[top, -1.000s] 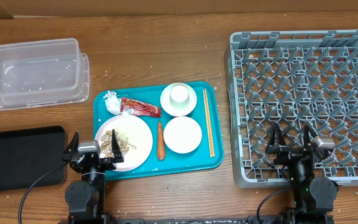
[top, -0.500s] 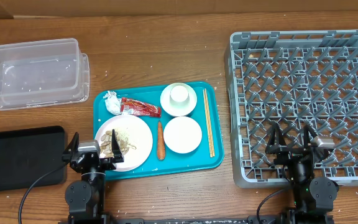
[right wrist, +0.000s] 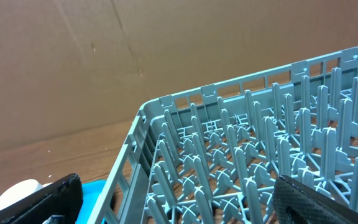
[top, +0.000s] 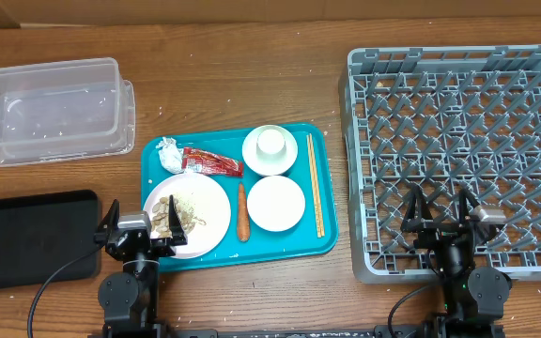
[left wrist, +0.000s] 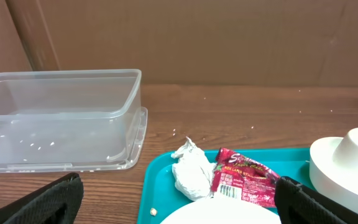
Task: Sort waste into correct bins and load items into the dishwasher
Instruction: 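Open the left gripper and move it toward the white plate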
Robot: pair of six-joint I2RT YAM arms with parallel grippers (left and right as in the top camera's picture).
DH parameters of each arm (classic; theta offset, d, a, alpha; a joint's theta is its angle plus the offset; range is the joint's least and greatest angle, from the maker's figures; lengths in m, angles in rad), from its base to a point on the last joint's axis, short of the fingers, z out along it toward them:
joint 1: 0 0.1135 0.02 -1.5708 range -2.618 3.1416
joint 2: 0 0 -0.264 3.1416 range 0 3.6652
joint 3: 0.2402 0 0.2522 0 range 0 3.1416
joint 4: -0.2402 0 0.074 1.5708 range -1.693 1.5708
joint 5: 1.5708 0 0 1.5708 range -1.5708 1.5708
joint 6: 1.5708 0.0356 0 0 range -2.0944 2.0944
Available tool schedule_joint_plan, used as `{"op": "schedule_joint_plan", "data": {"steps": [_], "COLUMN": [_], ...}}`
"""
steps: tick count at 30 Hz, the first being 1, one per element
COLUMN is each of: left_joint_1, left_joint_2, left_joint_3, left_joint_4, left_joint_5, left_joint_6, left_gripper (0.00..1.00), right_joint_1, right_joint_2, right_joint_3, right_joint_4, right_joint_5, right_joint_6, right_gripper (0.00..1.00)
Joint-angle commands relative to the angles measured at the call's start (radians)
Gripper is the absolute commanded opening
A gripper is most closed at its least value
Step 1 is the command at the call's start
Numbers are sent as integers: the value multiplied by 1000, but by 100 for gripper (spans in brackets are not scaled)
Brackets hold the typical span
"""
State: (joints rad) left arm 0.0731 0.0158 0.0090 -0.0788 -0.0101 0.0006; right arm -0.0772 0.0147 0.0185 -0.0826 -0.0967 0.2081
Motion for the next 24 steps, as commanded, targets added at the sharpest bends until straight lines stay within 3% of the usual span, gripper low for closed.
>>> {"op": "schedule_joint_plan", "data": {"steps": [1, 8, 14, 20, 24], "left_joint_1": [5, 5, 5, 5, 5], "left_joint_2": [-12, -12, -12, -12, -12], "left_joint_3": [-3, -3, -3, -3, 0], "left_joint_4": [1, 2, 73, 224, 303], "left_joint_5": [26, 41, 242, 254, 338], "left_joint_6": [14, -47, -345, -400, -401], "left_gripper": [100, 99, 100, 100, 100], "right_joint_1": [-3, -3, -3, -3, -3], "right_joint_2": [-12, -12, -12, -12, -12], "right_joint_3": [-10, -10, -10, -10, -10], "right_joint_4": [6, 6, 6, 6, 6], "right_joint_5": [9, 9, 9, 9, 9], "right_joint_6": [-7, -7, -7, -6, -6], "right_gripper": [100, 100, 100, 100, 100]}}
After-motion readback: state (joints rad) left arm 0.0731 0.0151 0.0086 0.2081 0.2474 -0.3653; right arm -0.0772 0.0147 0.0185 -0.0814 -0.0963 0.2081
